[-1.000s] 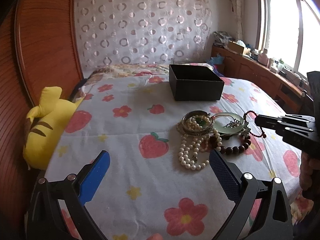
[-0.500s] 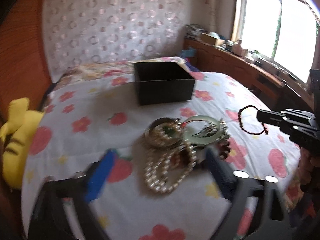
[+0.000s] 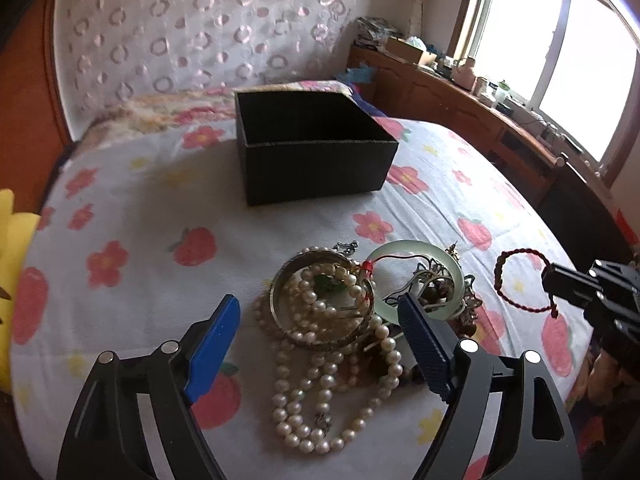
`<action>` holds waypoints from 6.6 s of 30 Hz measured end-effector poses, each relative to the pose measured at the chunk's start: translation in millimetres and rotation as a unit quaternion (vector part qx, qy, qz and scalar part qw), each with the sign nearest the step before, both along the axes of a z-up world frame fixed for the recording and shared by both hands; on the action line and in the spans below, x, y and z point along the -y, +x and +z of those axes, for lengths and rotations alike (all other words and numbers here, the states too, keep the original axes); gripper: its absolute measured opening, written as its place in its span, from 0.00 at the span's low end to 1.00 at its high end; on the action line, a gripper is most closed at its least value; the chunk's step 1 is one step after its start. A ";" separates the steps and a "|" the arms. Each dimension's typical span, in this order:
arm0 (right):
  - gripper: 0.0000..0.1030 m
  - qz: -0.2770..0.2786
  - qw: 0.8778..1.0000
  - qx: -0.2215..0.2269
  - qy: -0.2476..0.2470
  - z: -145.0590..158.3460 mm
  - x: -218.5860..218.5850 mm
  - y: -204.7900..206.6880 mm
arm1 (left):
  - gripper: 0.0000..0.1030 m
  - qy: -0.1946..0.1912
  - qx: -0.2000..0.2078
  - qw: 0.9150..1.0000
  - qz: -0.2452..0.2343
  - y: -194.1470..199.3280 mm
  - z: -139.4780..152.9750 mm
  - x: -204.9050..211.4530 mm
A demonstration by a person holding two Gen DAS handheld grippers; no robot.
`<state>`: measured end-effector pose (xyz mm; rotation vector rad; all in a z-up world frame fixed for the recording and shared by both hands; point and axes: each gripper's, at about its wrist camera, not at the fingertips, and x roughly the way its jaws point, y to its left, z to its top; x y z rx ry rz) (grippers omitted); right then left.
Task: Organize jewelry
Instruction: 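Grasp and lift the silver bangle with the left gripper while the right holds the red bracelet, then lower the silver bangle into the black box with the left gripper while the right drops the red bracelet in, then grasp the pale green jade bangle with the right gripper and lift it, then grasp and lift the pearl necklace with the left gripper while the right holds the jade bangle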
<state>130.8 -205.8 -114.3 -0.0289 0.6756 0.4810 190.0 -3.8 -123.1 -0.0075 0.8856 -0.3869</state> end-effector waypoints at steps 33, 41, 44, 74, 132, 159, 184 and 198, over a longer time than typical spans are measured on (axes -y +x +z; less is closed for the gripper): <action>0.03 0.014 0.999 0.045 -0.019 29.7 -16.0 28.3 | 0.55 -0.015 0.050 0.998 0.015 24.6 51.5 -1.4; 0.03 0.022 0.997 0.066 -0.016 52.9 -19.6 59.6 | 0.55 -0.012 0.079 0.997 0.016 58.8 73.3 9.2; 0.03 0.024 0.997 0.071 -0.012 58.6 -19.3 72.2 | 0.55 -0.016 0.078 0.997 0.017 74.8 72.9 11.7; 0.04 0.073 0.997 0.028 -0.009 36.5 -64.4 202.3 | 0.76 -0.001 0.093 0.993 0.078 92.7 61.0 -46.9; 0.10 0.068 0.992 -0.098 -0.036 -6.2 -47.3 108.0 | 0.85 0.017 0.078 0.994 0.076 -86.5 20.2 -28.2; 0.10 -0.012 0.997 -0.072 0.015 -34.3 45.7 38.7 | 0.68 0.036 0.005 0.999 0.016 -59.7 -12.7 6.1; 0.10 -0.023 0.997 -0.077 0.011 -43.7 49.0 39.9 | 0.05 0.037 0.053 0.998 0.008 -68.5 21.9 -7.4; 0.11 -0.016 0.995 -0.099 0.010 -48.8 47.3 43.1 | 0.05 -0.006 0.124 0.992 0.005 -72.4 85.8 -9.8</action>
